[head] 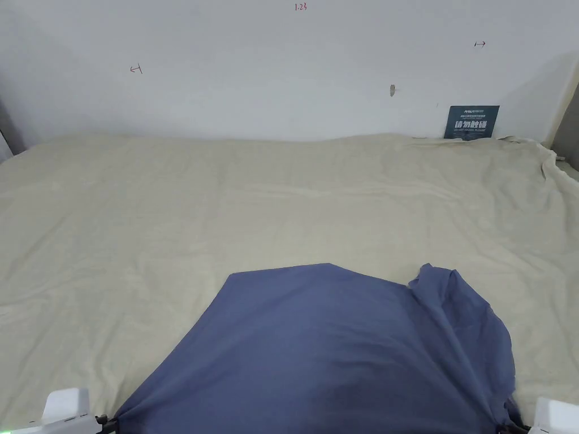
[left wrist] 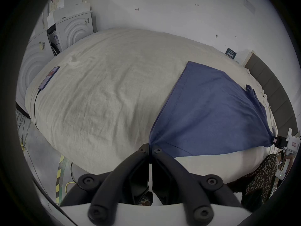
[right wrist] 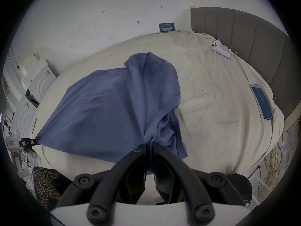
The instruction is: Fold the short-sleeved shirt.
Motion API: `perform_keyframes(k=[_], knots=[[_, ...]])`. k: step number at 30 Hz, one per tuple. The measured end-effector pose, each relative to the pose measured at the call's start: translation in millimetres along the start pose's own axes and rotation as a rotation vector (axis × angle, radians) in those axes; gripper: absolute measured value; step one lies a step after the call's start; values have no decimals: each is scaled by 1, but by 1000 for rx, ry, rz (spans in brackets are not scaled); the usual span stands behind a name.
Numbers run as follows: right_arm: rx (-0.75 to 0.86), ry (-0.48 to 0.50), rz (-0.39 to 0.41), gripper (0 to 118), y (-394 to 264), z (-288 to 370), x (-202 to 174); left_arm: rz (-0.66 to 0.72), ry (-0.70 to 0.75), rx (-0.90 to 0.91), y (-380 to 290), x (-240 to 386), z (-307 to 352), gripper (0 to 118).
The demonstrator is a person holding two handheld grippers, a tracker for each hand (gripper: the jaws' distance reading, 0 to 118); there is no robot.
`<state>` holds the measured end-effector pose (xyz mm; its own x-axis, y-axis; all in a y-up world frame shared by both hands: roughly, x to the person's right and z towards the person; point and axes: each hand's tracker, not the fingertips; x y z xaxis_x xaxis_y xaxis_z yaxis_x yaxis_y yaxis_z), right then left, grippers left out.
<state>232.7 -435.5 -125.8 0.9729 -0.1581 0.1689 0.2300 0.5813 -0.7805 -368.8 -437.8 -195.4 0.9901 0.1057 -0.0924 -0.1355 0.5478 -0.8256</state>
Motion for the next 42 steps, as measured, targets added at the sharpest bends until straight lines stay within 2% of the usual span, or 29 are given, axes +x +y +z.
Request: perform_keyframes(k=[8, 14, 16, 17, 19, 21, 22, 31, 35, 37, 38, 39, 40, 41, 42], knots=[[-88, -90, 26, 5, -1, -27, -12, -16, 68, -98, 1, 13, -38, 0], [-110, -117, 41, 6, 3, -30, -19, 10, 79, -149, -2, 17, -53, 2], [-110, -116, 44, 8, 4, -21, -27, 12, 90, -156, 1, 20, -52, 16], [-105, -118, 45, 14, 5, -17, -29, 10, 97, -157, 3, 22, -51, 27], [-71, -87, 51, 46, 10, -7, -31, 4, 118, -158, 6, 26, -43, 71], [-21, -79, 56, 89, 17, 3, -33, 0, 136, -125, 11, 32, -34, 103], [16, -86, 63, 95, 23, 11, -37, -6, 134, -90, 14, 35, -27, 108], [291, -45, 132, 95, 74, 78, -53, -58, -12, 152, 65, 82, 47, 108], [415, -80, 173, 94, 86, 99, -60, -51, -50, 308, 82, 107, 72, 104], [459, -109, 192, 87, 91, 105, -63, -64, -65, 381, 87, 118, 79, 84], [482, -122, 205, 77, 92, 107, -65, -83, -66, 419, 88, 124, 82, 69], [505, -130, 212, 55, 93, 110, -66, -99, -70, 455, 90, 129, 85, 45], [526, -140, 217, 55, 95, 111, -66, -104, -78, 484, 91, 134, 86, 45], [544, -147, 220, 49, 96, 112, -67, -99, -94, 482, 94, 138, 86, 39], [552, -151, 226, 36, 96, 113, -67, -92, -135, 480, 98, 140, 84, 27]])
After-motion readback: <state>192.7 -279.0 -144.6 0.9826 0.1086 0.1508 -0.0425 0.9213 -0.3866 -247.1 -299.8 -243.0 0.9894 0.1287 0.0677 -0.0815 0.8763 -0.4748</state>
